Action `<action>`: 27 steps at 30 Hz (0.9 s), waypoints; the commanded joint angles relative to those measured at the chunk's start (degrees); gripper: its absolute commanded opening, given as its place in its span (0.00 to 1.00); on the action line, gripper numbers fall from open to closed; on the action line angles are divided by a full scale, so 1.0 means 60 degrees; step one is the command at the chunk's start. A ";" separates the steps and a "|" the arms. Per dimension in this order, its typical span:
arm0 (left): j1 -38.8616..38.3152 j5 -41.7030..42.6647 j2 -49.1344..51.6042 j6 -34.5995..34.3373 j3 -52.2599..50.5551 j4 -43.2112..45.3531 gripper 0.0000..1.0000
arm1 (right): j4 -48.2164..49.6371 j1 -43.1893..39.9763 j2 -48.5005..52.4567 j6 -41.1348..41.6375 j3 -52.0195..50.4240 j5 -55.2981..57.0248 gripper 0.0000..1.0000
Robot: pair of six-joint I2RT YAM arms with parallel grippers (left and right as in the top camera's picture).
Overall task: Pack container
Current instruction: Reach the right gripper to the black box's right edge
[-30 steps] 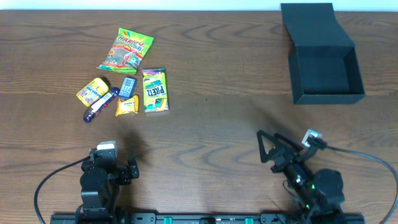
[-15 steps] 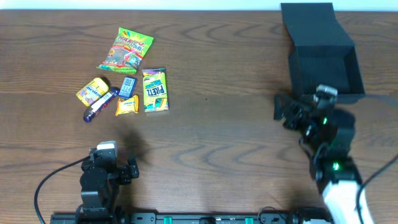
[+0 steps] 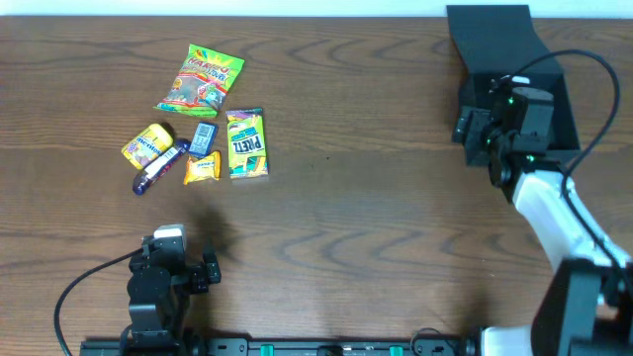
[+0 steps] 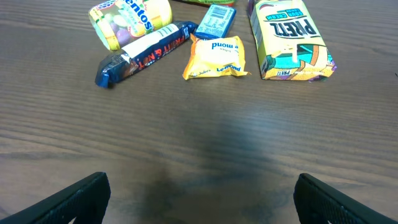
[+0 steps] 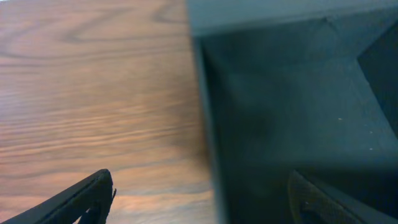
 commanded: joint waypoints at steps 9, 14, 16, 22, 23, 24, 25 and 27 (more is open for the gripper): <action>0.0022 -0.0208 -0.0055 0.0058 -0.0069 -0.0033 0.95 | 0.0350 -0.0226 0.1694 -0.0408 0.0463 0.0277 0.35; 0.0022 -0.0208 -0.0055 0.0058 -0.0069 -0.0033 0.95 | 0.0612 -0.0215 0.1694 -0.0339 0.0466 0.0262 0.01; 0.0022 -0.0208 -0.0055 0.0055 -0.0069 -0.0033 0.95 | 0.0572 -0.0138 0.1665 -0.0331 0.0484 0.0157 0.01; 0.0022 -0.0208 -0.0055 0.0055 -0.0069 -0.0033 0.95 | -0.0412 0.0605 0.1581 -0.0229 0.1122 -0.0011 0.01; 0.0022 -0.0208 -0.0055 0.0055 -0.0069 -0.0033 0.95 | -0.0739 0.0849 0.1574 -0.0226 0.1359 -0.0011 0.02; 0.0022 -0.0208 -0.0055 0.0055 -0.0069 -0.0033 0.95 | -0.0965 0.1056 0.1574 -0.0226 0.1541 -0.0011 0.02; 0.0022 -0.0208 -0.0055 0.0055 -0.0069 -0.0033 0.95 | -0.1158 0.1286 0.1574 -0.0226 0.1716 -0.0007 0.01; 0.0022 -0.0208 -0.0055 0.0055 -0.0069 -0.0033 0.95 | -0.1508 0.1858 0.1574 -0.0127 0.2091 0.0000 0.01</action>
